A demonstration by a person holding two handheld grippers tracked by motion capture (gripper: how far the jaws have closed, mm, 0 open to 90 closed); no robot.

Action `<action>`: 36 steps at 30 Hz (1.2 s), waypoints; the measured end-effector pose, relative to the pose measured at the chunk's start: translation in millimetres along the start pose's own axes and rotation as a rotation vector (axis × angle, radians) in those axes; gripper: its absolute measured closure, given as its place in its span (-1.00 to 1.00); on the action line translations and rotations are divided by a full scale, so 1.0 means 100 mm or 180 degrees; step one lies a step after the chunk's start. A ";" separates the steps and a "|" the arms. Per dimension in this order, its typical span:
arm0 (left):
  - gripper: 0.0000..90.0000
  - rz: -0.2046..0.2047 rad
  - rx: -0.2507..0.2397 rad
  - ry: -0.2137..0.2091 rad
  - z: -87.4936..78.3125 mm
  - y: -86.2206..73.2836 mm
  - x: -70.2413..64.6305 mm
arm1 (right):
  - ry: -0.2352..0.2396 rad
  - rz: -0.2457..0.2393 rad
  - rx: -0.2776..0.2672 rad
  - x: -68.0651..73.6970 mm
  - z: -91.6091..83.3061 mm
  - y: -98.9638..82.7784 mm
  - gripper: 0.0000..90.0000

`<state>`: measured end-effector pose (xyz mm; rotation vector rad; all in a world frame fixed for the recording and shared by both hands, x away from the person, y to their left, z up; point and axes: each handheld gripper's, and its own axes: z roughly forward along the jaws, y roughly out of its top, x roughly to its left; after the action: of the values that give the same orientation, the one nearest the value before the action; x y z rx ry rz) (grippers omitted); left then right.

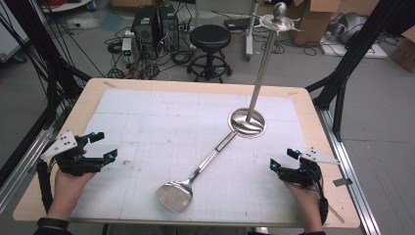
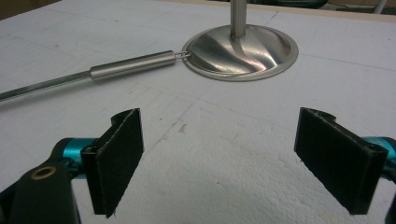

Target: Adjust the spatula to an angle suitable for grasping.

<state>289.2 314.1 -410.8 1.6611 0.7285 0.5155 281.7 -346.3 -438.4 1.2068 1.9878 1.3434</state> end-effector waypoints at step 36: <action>-0.69 -0.0027 -0.0028 -0.0106 0.08 0.23 -0.19 | 0.0029 0.0033 0.0082 0.00 0.00 0.00 -0.66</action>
<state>285.7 292.8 -389.5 1.6539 0.7077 0.4832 281.5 -346.1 -438.2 1.2264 2.0136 1.3346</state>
